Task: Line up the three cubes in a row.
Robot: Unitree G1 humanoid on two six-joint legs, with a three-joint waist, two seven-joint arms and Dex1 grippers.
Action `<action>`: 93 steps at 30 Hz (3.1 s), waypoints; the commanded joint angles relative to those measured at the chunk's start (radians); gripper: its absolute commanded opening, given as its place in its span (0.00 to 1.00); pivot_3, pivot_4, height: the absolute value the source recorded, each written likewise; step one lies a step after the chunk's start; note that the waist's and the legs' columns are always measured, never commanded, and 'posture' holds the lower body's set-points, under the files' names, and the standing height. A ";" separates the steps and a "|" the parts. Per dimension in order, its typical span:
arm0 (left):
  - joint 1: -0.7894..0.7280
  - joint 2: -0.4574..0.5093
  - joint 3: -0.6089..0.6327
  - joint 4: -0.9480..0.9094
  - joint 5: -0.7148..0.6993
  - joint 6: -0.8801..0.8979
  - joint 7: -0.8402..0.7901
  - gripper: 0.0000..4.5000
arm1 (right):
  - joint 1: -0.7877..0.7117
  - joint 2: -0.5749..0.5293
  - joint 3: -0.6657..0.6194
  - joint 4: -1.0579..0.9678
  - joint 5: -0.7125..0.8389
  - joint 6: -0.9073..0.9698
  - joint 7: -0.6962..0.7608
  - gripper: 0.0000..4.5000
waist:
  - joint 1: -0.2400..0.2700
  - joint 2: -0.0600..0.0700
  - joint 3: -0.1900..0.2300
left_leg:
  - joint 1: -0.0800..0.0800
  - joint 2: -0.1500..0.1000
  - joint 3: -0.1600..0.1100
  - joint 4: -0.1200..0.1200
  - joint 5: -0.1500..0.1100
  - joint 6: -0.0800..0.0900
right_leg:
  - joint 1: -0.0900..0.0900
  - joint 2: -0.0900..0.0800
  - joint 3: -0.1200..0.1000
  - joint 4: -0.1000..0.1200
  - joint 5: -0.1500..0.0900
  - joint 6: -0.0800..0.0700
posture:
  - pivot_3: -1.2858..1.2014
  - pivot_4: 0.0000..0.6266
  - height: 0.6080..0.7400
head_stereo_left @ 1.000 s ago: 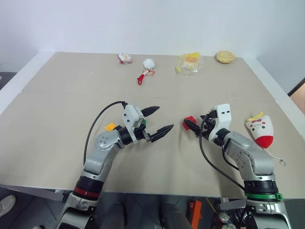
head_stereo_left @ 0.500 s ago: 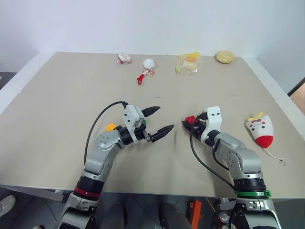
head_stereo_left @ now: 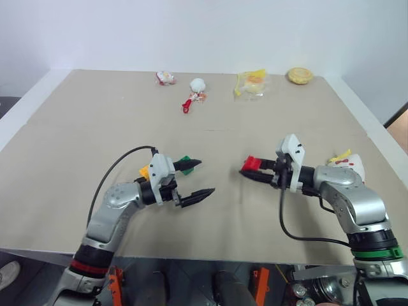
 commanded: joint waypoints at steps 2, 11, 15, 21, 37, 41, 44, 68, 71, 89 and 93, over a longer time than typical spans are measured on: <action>0.020 0.047 0.021 -0.078 -0.051 0.023 -0.060 1.00 | -0.026 -0.041 0.081 0.075 -0.040 -0.133 0.217 0.29 | 0.000 -0.001 0.000 | 0.000 0.000 0.000 0.000 0.000 0.000 | 0.000 0.000 0.000 0.000 0.000 0.000 | 0.52 0.24 0.98; 0.081 0.072 0.025 -0.155 -0.061 0.051 -0.032 1.00 | -0.039 -0.023 0.173 0.232 -0.155 -0.317 0.329 0.29 | 0.000 -0.001 0.001 | 0.000 0.000 0.000 0.001 0.000 0.000 | 0.000 0.000 -0.001 0.000 0.000 -0.001 | 0.52 0.24 0.98; 0.095 0.078 0.023 -0.169 -0.061 0.057 -0.031 1.00 | -0.044 -0.011 0.174 0.261 -0.180 -0.358 0.320 0.29 | 0.001 -0.001 0.001 | 0.000 0.000 0.000 0.001 0.000 0.000 | 0.000 0.000 -0.001 0.000 0.000 -0.001 | 0.52 0.24 0.98; 0.079 0.072 0.020 -0.164 -0.056 0.057 -0.018 1.00 | -0.038 -0.008 0.160 0.254 -0.184 -0.365 0.317 0.81 | 0.001 -0.001 0.001 | 0.000 0.000 0.000 0.002 0.001 -0.001 | 0.000 -0.001 -0.001 0.000 0.001 -0.001 | 0.52 0.24 0.98; 0.049 -0.119 0.106 -0.133 0.086 0.149 0.485 1.00 | -0.082 0.032 -0.051 -0.120 0.142 0.042 0.071 0.99 | 0.002 -0.002 0.001 | 0.000 0.000 -0.001 0.002 0.001 -0.001 | 0.001 0.000 -0.002 0.001 0.002 0.000 | 0.52 0.24 0.98; -0.044 -0.112 0.095 -0.055 0.126 0.186 0.501 1.00 | -0.101 0.034 -0.041 -0.139 0.141 0.094 0.012 0.99 | 0.004 -0.002 0.001 | -0.001 0.000 -0.002 0.002 0.001 -0.002 | 0.000 0.000 -0.002 0.001 0.002 0.000 | 0.52 0.24 0.98; -0.109 -0.082 0.092 -0.024 0.130 0.222 0.470 1.00 | -0.101 0.036 -0.045 -0.155 0.147 0.106 -0.003 0.99 | 0.003 -0.002 0.001 | -0.001 0.000 -0.001 0.003 0.001 -0.002 | 0.000 0.000 -0.002 0.001 0.002 0.000 | 0.52 0.24 0.98; -0.387 0.062 -0.085 0.203 0.236 0.466 0.226 1.00 | -0.077 0.042 -0.064 -0.214 0.148 0.096 -0.120 0.99 | 0.002 -0.002 0.001 | -0.001 0.000 -0.003 0.000 0.001 -0.002 | 0.000 0.000 -0.003 0.001 0.001 0.000 | 0.52 0.24 0.98; -0.406 0.051 -0.099 0.210 0.251 0.480 0.219 1.00 | -0.070 0.043 -0.068 -0.219 0.148 0.097 -0.131 0.99 | 0.002 -0.002 0.001 | -0.001 0.000 -0.003 0.000 0.001 -0.002 | 0.000 0.000 -0.003 0.001 0.002 0.002 | 0.52 0.24 0.98; -0.408 0.031 -0.101 0.193 0.260 0.539 0.220 0.29 | -0.044 0.045 -0.076 -0.244 0.162 0.103 -0.168 1.00 | 0.002 -0.003 0.001 | -0.001 0.000 -0.003 -0.001 0.001 -0.002 | -0.001 0.000 -0.003 0.001 0.002 0.003 | 0.52 0.24 0.98; -0.410 0.030 -0.099 0.197 0.262 0.535 0.224 0.29 | -0.044 0.043 -0.076 -0.243 0.162 0.103 -0.168 1.00 | 0.002 -0.003 0.001 | -0.001 0.000 -0.003 -0.001 0.001 -0.002 | -0.001 0.000 -0.003 0.001 0.002 0.003 | 0.52 0.24 0.98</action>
